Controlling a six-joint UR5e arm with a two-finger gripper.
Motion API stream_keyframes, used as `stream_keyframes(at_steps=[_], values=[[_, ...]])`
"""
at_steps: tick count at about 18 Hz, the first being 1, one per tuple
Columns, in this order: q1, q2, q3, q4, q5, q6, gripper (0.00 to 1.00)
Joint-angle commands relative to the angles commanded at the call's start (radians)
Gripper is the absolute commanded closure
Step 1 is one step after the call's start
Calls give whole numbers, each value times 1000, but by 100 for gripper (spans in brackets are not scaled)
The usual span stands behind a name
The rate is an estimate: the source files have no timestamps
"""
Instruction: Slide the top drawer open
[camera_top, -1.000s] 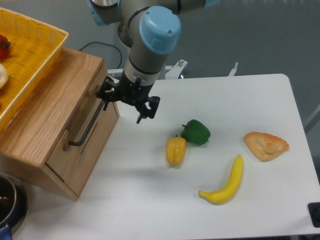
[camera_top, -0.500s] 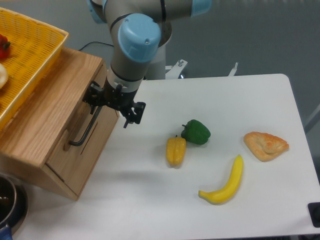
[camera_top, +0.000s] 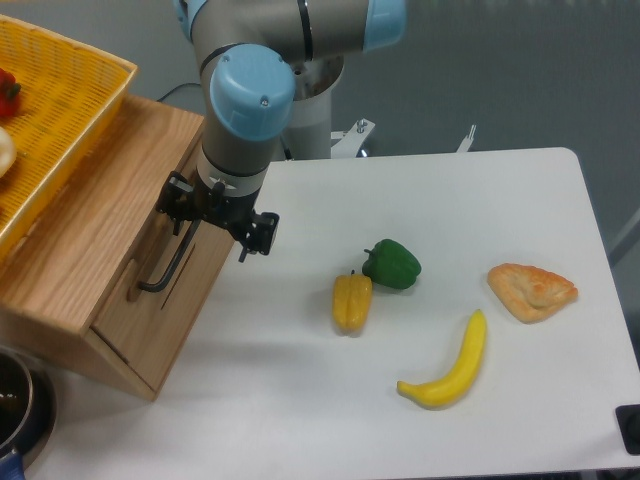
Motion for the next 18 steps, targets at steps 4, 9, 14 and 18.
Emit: stream_keyframes(at_steps=[4,9,14,18], values=[[-2,-8,-3,8,6,-3,0],[-2,-9,-3,8,6,-3,0],[-2,-11,-6,9,6,-2,0],[-2,-18,-8,17,6,0,0]])
